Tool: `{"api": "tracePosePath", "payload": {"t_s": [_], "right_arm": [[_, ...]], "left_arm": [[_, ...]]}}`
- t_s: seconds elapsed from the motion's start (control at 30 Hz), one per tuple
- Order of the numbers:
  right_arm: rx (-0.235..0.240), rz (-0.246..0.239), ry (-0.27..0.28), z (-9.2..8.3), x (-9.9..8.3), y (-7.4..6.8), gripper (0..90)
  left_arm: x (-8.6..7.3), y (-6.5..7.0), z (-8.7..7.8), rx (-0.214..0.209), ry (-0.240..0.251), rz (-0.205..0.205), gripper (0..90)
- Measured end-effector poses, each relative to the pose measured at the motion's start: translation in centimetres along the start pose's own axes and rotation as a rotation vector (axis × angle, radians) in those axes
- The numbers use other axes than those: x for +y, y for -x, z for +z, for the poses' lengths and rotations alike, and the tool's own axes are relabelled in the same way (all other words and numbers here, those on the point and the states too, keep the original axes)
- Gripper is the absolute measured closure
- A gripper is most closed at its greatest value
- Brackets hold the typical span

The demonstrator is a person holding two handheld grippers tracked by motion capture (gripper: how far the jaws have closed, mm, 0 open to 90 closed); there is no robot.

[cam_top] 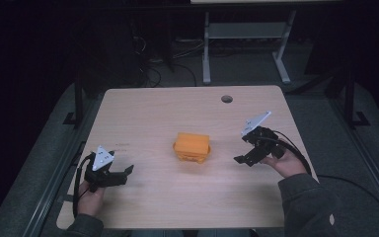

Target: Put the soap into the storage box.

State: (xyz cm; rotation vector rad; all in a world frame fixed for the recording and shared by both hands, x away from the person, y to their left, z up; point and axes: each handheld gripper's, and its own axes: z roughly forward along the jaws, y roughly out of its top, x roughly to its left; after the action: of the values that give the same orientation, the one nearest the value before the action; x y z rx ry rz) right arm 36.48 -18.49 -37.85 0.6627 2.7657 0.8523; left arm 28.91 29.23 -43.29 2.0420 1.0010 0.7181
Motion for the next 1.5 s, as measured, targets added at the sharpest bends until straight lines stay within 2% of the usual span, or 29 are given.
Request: {"api": "tracePosePath", "payload": {"t_s": [0.4,1.0,1.3,1.5], "right_arm": [[-0.001,0.042,-0.001,-0.2,-2.1,-0.3,16.0],[-0.005,0.123,0.033,-0.3,-6.3,-0.7,16.0],[-0.023,0.161,0.059,0.0,-9.3,-1.7,16.0],[-0.039,0.191,0.105,-0.1,-11.3,-2.9,15.3]], "left_arm": [[0.0,0.1,0.1,-0.001,0.002,0.005,14.1],[-0.1,0.2,0.2,-0.005,-0.010,0.009,14.1],[-0.2,0.5,0.3,-0.012,-0.014,0.014,14.1],[-0.2,0.6,0.4,-0.013,-0.024,0.020,14.1]]}}
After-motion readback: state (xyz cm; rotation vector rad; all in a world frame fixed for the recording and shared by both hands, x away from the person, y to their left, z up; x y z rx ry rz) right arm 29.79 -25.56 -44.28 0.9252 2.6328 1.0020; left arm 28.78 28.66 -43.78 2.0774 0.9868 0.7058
